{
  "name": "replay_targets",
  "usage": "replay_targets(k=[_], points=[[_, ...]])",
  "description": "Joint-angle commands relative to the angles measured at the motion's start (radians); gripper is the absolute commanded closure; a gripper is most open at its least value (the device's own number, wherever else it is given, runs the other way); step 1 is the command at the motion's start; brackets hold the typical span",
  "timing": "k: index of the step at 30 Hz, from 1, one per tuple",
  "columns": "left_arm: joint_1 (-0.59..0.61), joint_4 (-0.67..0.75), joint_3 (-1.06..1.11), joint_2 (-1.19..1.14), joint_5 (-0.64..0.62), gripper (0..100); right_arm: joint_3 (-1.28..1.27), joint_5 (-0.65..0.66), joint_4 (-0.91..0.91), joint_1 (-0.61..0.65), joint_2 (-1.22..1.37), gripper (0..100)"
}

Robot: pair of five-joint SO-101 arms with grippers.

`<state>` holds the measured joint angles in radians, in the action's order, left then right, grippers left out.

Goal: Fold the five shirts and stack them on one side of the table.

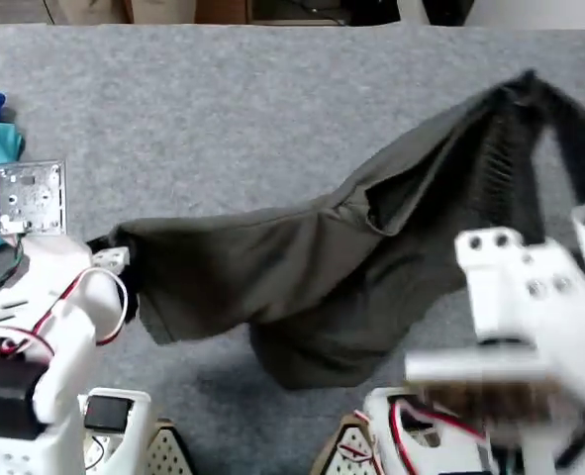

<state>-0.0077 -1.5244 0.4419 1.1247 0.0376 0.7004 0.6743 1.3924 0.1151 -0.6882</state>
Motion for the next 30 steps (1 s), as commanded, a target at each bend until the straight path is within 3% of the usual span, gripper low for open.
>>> replay_targets(k=[1, 4, 10, 17, 27, 30], points=[[0.000, 0.110, 0.052, -0.004, 0.011, 98, -0.140, 0.002, -0.008, 0.045, 0.030, 99.4], [0.005, 0.259, 0.158, -0.007, 0.009, 98, -0.225, -0.041, -0.038, 0.056, 0.091, 99.4], [0.127, 0.632, 0.328, -0.091, 0.008, 98, -0.278, -0.101, -0.132, 0.056, 0.298, 99.4], [0.216, 0.867, 0.216, -0.504, 0.003, 98, -0.217, -0.166, -0.235, 0.054, 0.550, 99.4], [0.222, 0.907, -0.304, -1.187, -0.068, 98, -0.021, -0.296, -0.391, 0.024, 0.958, 99.4], [0.218, 0.833, -0.482, -1.337, -0.087, 98, 0.117, -0.299, -0.404, 0.004, 1.075, 99.4]])
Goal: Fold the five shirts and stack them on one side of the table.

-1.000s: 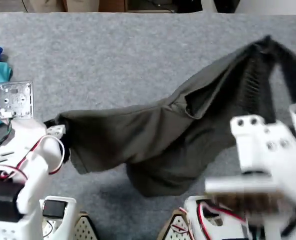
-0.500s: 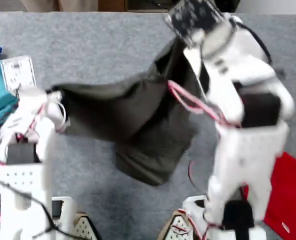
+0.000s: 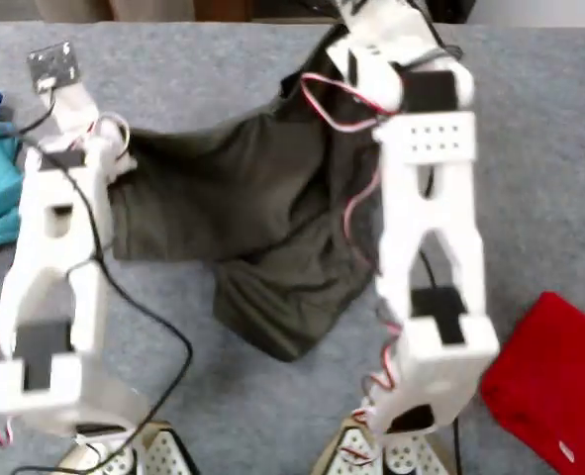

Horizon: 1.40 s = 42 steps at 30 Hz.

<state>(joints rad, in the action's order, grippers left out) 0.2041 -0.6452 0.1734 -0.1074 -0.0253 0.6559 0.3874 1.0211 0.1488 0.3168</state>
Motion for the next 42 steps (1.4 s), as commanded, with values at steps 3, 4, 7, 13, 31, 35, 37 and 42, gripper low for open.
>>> replay_targets(k=[3, 4, 7, 13, 31, 35, 37, 42], points=[[0.005, -0.158, -0.379, -0.231, -0.029, 98, 0.318, -0.008, -0.028, -0.035, 0.182, 99.4], [0.009, -0.187, -0.423, -0.266, -0.034, 98, 0.366, -0.006, -0.031, -0.035, 0.219, 99.4], [0.031, -0.252, -0.532, -0.361, -0.034, 98, 0.504, -0.005, -0.055, -0.035, 0.326, 99.4], [0.054, -0.275, -0.700, -0.484, -0.034, 98, 0.725, -0.009, 0.000, -0.025, 0.467, 99.4], [0.038, -0.275, -1.083, -0.750, -0.038, 98, 0.792, -0.034, 0.310, -0.008, 0.478, 99.4], [0.049, -0.278, -1.080, -0.789, -0.034, 98, 0.786, -0.031, 0.313, -0.008, 0.478, 99.4], [0.061, -0.316, -1.086, -0.797, -0.034, 97, 0.786, -0.031, 0.325, -0.010, 0.478, 99.4], [0.097, -0.400, -1.088, -0.794, -0.038, 83, 0.792, -0.075, 0.361, -0.016, 0.538, 99.4]])
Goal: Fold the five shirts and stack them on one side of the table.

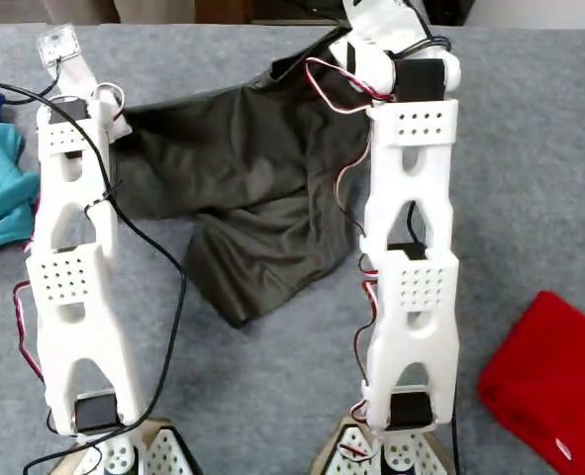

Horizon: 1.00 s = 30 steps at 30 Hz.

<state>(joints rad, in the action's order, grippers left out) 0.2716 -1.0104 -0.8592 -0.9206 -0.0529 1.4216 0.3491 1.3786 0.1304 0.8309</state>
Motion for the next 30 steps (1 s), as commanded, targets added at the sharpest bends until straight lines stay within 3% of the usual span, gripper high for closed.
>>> replay_targets(k=[1, 4, 11, 20, 30], points=[[0.038, -0.038, -0.063, 0.019, -0.011, 81, 0.028, -0.066, -0.014, -0.001, 0.051, 99.4], [0.077, -0.057, -0.121, 0.016, -0.037, 81, 0.030, -0.106, -0.083, -0.016, 0.137, 99.4], [0.146, -0.068, -0.249, 0.010, -0.301, 81, 0.030, -0.198, -0.285, -0.021, 0.300, 99.4], [0.040, -0.066, -0.210, -0.012, -0.325, 81, 0.030, -0.212, -0.350, -0.047, 0.372, 99.4], [-0.005, 0.026, -0.348, -0.183, -0.496, 81, 0.024, -0.210, -0.350, -0.056, 0.375, 99.4]])
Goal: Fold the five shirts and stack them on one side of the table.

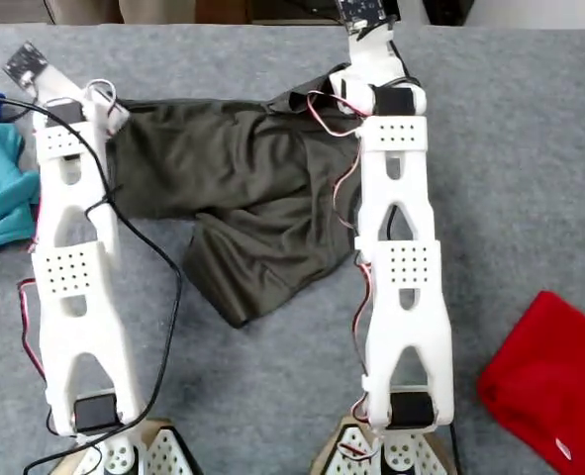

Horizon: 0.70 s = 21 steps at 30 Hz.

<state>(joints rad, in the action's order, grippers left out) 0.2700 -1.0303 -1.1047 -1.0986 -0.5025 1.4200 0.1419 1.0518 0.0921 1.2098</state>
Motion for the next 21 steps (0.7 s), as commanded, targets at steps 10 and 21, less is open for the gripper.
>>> replay_targets(k=[10, 21], points=[[0.028, 0.192, -0.160, -0.147, -0.012, 85, 0.022, -0.003, -0.015, -0.016, -0.002, 99.4], [0.038, 0.132, -0.157, -0.156, 0.094, 98, 0.021, 0.000, 0.000, -0.015, -0.002, 99.4]])
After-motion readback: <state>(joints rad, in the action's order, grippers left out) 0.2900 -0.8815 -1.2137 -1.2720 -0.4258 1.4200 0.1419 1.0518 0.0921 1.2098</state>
